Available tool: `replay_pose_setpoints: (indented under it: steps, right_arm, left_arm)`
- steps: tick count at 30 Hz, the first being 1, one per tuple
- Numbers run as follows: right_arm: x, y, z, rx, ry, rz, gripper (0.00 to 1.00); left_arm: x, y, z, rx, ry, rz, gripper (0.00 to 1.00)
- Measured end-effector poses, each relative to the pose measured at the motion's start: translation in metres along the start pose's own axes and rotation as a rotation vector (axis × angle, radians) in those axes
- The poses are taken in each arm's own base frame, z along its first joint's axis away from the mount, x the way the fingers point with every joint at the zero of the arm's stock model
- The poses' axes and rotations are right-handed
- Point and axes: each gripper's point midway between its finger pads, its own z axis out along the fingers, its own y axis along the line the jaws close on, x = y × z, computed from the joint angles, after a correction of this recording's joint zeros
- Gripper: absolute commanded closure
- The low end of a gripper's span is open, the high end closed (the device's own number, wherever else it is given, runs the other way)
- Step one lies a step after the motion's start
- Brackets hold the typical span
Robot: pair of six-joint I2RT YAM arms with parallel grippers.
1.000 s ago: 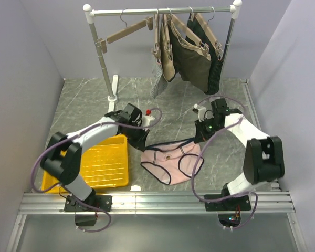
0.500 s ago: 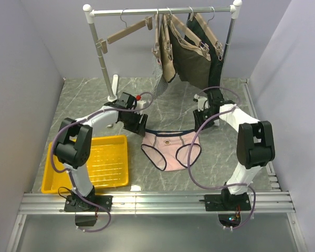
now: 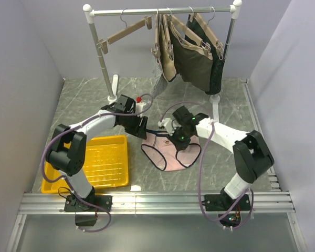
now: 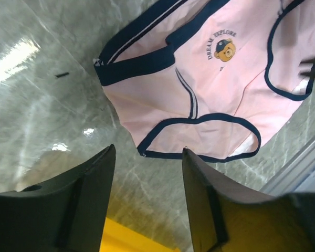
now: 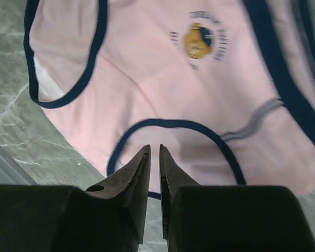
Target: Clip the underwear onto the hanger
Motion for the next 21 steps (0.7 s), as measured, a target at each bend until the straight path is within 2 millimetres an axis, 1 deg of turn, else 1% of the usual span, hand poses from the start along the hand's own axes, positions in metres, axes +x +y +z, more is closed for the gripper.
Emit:
replay_pose_setpoints:
  steps: [2,3,7,9,12,13,18,21]
  right_arm:
    - [0.002,0.012,0.01,-0.024,0.035,-0.032,0.81]
    - [0.004,0.018,0.014,-0.035,0.051,-0.045,0.81]
    - [0.007,0.044,0.03,-0.084,0.106,-0.114,0.81]
    - [0.013,0.059,0.039,-0.113,0.141,-0.152,0.81]
    - [0.025,0.078,0.053,-0.162,0.204,-0.193,0.81]
    - [0.025,0.083,0.053,-0.177,0.212,-0.202,0.82]
    - [0.024,0.091,0.055,-0.237,0.244,-0.219,0.82]
    - [0.026,0.1,0.053,-0.305,0.261,-0.239,0.81]
  left_arm:
    - [0.005,0.001,0.006,0.008,0.022,-0.032,0.44]
    - [0.007,0.001,0.009,0.01,0.031,-0.043,0.47]
    - [0.014,0.003,0.016,0.01,0.059,-0.093,0.54]
    - [0.016,0.006,0.019,0.006,0.069,-0.115,0.57]
    - [0.018,0.01,0.019,0.0,0.075,-0.149,0.58]
    - [0.018,0.012,0.018,-0.003,0.075,-0.159,0.58]
    - [0.016,0.024,0.012,-0.012,0.062,-0.2,0.57]
    - [0.012,0.025,0.003,0.005,0.04,-0.21,0.55]
